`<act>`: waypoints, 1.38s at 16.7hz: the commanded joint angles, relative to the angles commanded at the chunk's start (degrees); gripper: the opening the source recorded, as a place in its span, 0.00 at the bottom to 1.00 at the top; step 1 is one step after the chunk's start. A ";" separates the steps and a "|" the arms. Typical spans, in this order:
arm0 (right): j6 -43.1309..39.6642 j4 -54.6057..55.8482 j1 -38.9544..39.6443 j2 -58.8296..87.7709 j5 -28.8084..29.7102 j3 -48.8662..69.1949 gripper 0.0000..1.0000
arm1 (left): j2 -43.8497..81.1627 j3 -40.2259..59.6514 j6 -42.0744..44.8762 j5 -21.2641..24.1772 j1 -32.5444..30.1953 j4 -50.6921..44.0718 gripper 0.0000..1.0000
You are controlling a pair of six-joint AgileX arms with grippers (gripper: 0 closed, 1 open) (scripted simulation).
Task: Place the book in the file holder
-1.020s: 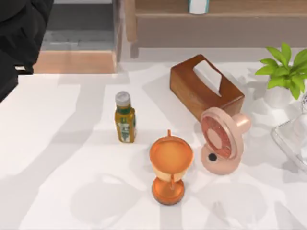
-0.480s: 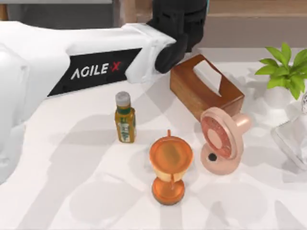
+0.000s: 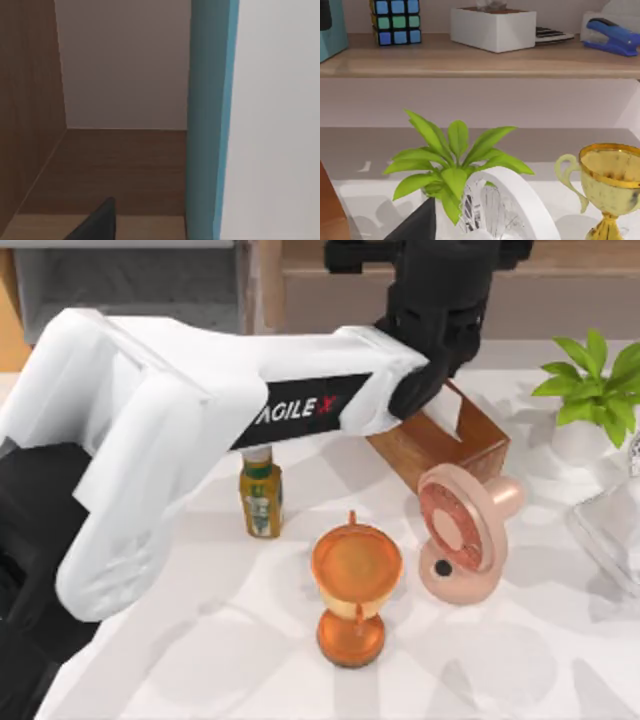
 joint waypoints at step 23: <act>0.00 0.00 0.00 0.00 0.00 0.00 1.00 | 3.55 6.51 -0.11 1.47 1.43 -3.05 0.32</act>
